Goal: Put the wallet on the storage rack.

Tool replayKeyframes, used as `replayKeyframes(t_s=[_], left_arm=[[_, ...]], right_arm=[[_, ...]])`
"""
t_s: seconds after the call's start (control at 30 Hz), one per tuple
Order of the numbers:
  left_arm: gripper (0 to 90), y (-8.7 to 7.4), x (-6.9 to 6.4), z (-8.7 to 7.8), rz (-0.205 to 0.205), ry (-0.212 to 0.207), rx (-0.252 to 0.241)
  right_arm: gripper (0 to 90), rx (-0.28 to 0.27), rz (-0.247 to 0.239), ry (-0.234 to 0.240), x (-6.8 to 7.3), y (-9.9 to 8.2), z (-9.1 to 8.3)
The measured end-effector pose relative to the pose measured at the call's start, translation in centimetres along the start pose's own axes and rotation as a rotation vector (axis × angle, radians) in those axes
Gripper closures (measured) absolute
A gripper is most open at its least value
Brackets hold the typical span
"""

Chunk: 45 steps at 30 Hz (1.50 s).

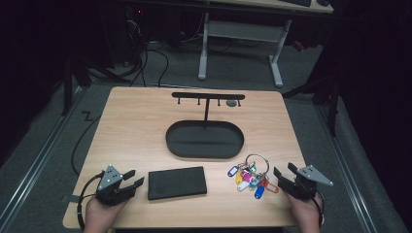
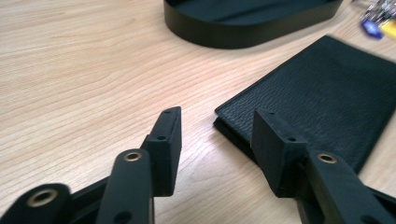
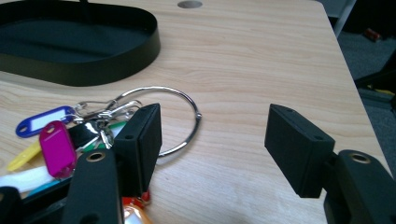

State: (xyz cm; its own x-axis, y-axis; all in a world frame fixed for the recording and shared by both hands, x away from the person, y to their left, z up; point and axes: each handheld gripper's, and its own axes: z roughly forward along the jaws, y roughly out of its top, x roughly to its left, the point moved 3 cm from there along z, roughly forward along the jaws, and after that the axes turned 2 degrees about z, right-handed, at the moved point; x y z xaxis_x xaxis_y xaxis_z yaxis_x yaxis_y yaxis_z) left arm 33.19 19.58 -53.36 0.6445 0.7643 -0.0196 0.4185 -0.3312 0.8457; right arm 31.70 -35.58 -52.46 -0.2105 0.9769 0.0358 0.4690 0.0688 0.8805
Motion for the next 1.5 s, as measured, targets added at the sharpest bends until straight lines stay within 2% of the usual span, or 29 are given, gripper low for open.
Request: replayKeyframes(t_s=[0.1,0.2,0.4,0.5,0.57,0.7,0.77,0.9,1.0,1.03,1.07,1.33,1.5], left_arm=[[55.2,-0.2,0.0,0.4,0.027,0.015,0.026],[58.2,-0.1,0.1,0.5,0.019,0.013,0.027],[66.9,-0.3,-0.1,0.7,0.028,0.012,0.03],[67.7,-0.5,-0.1,0.8,0.027,0.011,0.046],[69.5,-0.6,-0.3,0.5,0.038,0.029,0.064],[77.2,-0.7,-0.6,0.0,0.062,0.047,0.074],[80.9,-0.8,-0.9,-0.2,0.054,0.034,0.076],[86.1,-1.1,-2.6,0.0,0.102,0.051,0.12],[89.0,-1.4,-3.7,0.2,0.151,0.055,0.151],[89.5,-1.4,-3.7,0.2,0.151,0.055,0.151],[89.7,-1.5,-4.2,0.3,0.165,0.058,0.161],[90.0,-1.7,-5.1,0.3,0.179,0.06,0.176],[90.0,-1.6,-5.7,-0.2,0.172,0.049,0.158]], right_arm=[[34.5,-0.017,-0.042,-0.019,0.4,0.0,-0.1],[34.5,-0.018,-0.032,0.002,0.2,-0.2,-0.2],[35.7,-0.025,-0.028,0.018,0.0,-0.1,0.0],[36.4,-0.028,-0.028,0.024,0.1,0.0,0.1],[36.6,-0.034,-0.053,0.029,0.5,0.2,0.2],[36.6,-0.04,-0.056,0.034,1.0,0.7,0.6],[36.7,-0.043,-0.061,0.039,1.1,0.9,0.8],[36.8,-0.043,-0.059,0.041,1.1,1.4,1.3],[36.9,-0.054,-0.042,0.035,1.1,1.8,1.6],[36.9,-0.054,-0.042,0.035,1.1,1.8,1.6],[37.0,-0.056,-0.027,0.039,1.2,2.0,1.7],[38.8,-0.046,-0.003,0.045,1.4,2.2,1.9],[39.0,-0.027,0.01,0.05,1.5,2.2,2.3]])
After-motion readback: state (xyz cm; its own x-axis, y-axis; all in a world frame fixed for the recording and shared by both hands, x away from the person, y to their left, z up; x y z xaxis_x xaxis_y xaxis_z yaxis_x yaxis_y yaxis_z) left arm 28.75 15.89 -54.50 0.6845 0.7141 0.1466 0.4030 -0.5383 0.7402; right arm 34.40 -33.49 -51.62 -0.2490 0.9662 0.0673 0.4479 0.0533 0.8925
